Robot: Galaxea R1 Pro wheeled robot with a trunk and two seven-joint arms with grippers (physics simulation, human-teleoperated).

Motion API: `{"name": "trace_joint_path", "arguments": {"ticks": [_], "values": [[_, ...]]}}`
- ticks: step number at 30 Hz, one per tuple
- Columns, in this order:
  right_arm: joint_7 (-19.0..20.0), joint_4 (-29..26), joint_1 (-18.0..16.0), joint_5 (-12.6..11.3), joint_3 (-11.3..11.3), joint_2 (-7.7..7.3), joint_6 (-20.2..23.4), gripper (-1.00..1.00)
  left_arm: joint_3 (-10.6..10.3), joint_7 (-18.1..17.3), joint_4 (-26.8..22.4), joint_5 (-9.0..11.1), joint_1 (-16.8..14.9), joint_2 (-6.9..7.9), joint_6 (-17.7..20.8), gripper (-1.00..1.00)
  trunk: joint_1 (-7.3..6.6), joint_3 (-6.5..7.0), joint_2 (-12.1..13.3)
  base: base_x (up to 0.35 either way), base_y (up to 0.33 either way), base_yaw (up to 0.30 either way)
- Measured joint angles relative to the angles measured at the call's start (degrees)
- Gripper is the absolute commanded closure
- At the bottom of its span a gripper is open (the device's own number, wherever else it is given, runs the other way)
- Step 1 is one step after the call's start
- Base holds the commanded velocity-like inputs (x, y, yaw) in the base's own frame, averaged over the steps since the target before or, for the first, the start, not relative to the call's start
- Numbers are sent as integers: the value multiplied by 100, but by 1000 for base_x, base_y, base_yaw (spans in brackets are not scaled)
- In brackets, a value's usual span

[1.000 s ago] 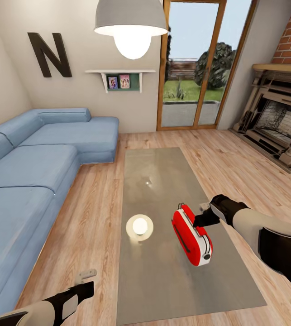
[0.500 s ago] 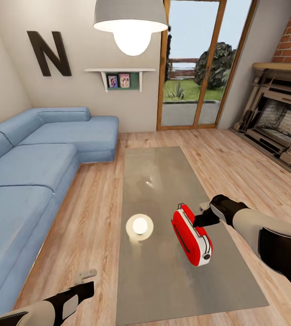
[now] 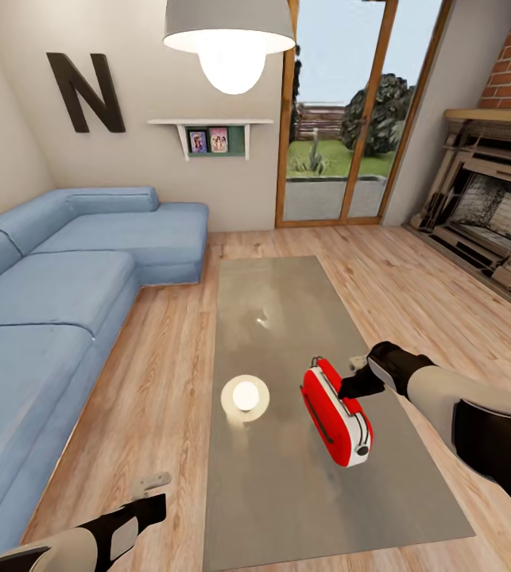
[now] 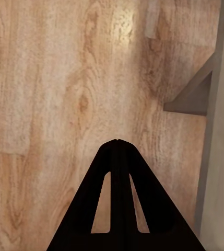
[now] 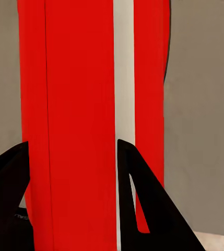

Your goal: Turn on the radio receiver that's on the table in the living room.

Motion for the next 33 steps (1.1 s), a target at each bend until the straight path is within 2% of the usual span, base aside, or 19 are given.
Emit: {"name": "trace_joint_path", "arguments": {"ticks": [4, 27, 33], "values": [[-11, 7, 2, 1, -8, 19, 0, 100, 1, 2, 0, 0, 0, -2, 0, 100, 0, 0, 0, 0, 0, 0], [-15, 8, 24, 0, 0, 31, 10, 100, 1, 24, 0, 0, 0, -6, 0, 100, 505, -412, -921, 0, 0, 0], [-3, 1, 24, 7, -2, 31, 2, 100, 1, -5, 0, 0, 0, -3, 0, 100, 505, -413, -923, 0, 0, 0]]}}
